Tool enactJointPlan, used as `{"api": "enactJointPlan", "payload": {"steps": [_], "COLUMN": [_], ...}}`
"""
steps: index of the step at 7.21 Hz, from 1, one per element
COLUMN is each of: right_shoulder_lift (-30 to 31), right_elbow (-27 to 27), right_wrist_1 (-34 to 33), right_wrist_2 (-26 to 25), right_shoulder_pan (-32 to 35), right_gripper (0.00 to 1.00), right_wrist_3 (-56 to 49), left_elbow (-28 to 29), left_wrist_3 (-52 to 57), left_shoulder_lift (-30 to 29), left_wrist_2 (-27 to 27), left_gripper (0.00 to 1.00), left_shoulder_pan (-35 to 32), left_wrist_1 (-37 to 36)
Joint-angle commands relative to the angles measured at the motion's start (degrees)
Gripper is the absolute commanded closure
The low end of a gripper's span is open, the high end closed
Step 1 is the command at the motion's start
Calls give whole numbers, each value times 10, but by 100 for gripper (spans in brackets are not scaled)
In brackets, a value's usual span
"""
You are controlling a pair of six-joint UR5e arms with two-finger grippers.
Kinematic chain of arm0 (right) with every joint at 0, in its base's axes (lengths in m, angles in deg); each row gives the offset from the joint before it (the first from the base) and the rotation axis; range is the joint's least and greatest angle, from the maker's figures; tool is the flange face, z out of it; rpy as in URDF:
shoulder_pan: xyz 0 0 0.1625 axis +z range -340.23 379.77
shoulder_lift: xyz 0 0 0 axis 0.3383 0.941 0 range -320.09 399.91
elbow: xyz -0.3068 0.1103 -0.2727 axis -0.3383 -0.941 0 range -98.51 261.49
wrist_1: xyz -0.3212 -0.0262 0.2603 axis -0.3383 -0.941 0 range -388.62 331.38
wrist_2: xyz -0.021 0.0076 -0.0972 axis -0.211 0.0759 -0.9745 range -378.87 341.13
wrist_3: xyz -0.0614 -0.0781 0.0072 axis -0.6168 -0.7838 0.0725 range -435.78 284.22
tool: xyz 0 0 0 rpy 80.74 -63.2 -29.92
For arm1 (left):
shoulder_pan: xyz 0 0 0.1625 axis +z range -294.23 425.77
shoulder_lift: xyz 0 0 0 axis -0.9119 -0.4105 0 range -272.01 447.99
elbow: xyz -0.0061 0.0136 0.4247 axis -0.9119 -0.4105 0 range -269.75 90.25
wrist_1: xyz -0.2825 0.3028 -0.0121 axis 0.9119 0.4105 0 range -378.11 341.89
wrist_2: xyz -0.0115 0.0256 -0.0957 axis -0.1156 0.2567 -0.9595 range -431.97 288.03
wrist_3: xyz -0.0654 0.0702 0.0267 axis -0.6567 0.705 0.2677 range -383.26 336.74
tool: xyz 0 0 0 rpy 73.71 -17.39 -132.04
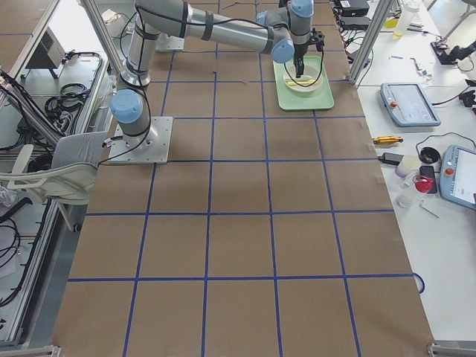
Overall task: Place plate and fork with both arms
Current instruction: 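Open and raise the left gripper while the right gripper moves over the plate, then lower the right gripper into the plate and grasp the yellow fork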
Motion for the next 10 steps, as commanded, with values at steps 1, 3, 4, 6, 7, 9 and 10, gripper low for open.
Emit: {"api": "enactJointPlan", "payload": {"steps": [1,3,4,6,7,9,10], "right_shoulder_lift": [-63,-97,-111,-128,-132,-144,-148], "right_elbow": [-36,-58,-63,-66,-66,-67,-73], "right_wrist_1": [-24,-26,-34,-46,-50,-50,-50], "right_wrist_2": [11,10,12,15,28,28,29], "right_shoulder_pan": [15,17,19,23,23,27,27], "right_gripper": [45,59,58,58,58,58,57], "right_wrist_3": [-10,-10,-10,-9,-9,-7,-6], "left_elbow": [-39,-56,-62,-81,-89,-92,-93], "left_wrist_3": [10,10,10,11,11,12,12], "left_shoulder_lift": [39,48,49,52,53,52,52], "left_wrist_2": [13,13,13,12,13,13,14], "left_gripper": [0,0,0,0,0,0,0], "left_shoulder_pan": [3,3,2,2,3,4,4], "left_wrist_1": [22,18,18,12,2,-4,-3]}}
